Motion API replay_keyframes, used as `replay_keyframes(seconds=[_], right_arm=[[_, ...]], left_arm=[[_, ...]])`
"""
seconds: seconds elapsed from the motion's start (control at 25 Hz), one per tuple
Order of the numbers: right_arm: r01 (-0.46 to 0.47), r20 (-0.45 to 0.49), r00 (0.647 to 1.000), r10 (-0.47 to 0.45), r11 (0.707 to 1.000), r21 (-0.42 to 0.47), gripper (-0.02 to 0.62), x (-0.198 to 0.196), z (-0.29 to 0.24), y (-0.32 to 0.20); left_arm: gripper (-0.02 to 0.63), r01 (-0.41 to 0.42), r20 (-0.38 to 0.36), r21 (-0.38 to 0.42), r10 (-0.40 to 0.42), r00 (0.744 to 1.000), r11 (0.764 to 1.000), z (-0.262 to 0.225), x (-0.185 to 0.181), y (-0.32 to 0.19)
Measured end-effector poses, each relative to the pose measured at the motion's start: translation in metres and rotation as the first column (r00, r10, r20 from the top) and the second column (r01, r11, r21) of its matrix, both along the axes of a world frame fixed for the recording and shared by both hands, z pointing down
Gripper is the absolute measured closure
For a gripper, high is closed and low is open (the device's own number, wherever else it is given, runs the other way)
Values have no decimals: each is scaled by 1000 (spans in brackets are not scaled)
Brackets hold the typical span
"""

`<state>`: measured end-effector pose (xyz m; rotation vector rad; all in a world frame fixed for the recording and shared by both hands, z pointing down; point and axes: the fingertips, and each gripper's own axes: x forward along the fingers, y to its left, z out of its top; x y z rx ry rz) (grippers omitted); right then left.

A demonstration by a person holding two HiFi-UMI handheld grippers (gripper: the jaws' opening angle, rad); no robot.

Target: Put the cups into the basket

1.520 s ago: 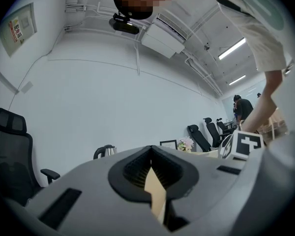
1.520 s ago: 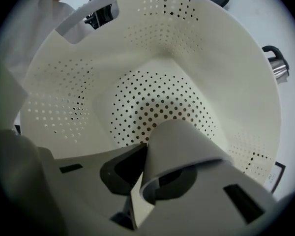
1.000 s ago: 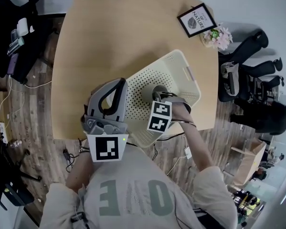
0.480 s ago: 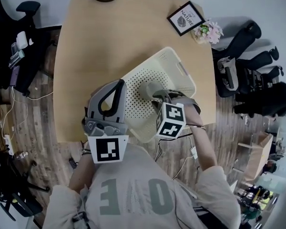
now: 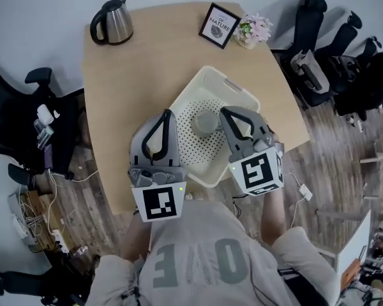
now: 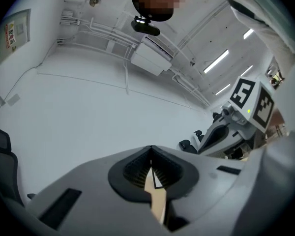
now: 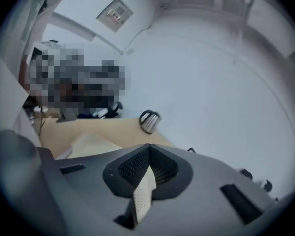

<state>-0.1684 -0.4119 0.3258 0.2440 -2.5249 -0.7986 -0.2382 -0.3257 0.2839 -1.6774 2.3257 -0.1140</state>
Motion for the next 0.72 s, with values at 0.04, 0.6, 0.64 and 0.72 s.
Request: replay_keyframes(seconds=[0.04,0.6,0.64,0.72], right_arm=[[-49,96,994,49,999,-6,597,7,-15,-1],[-184,510,783,355,917,-354,597,78,-35,18],[-184,512,782,355,917,-353,597,79,-34,18],[-184,516,781,351,920,-347,597,80,-33,19]], left_arm=[[597,-5,2,5,5,1000,1000,-5,3,-1],[597,-35,13,7,35,999,999,-24,41,-3],[597,-36,15,5,36,999,999,-24,42,-3],[597,-39,19,2,39,999,999,-24,45,-3]])
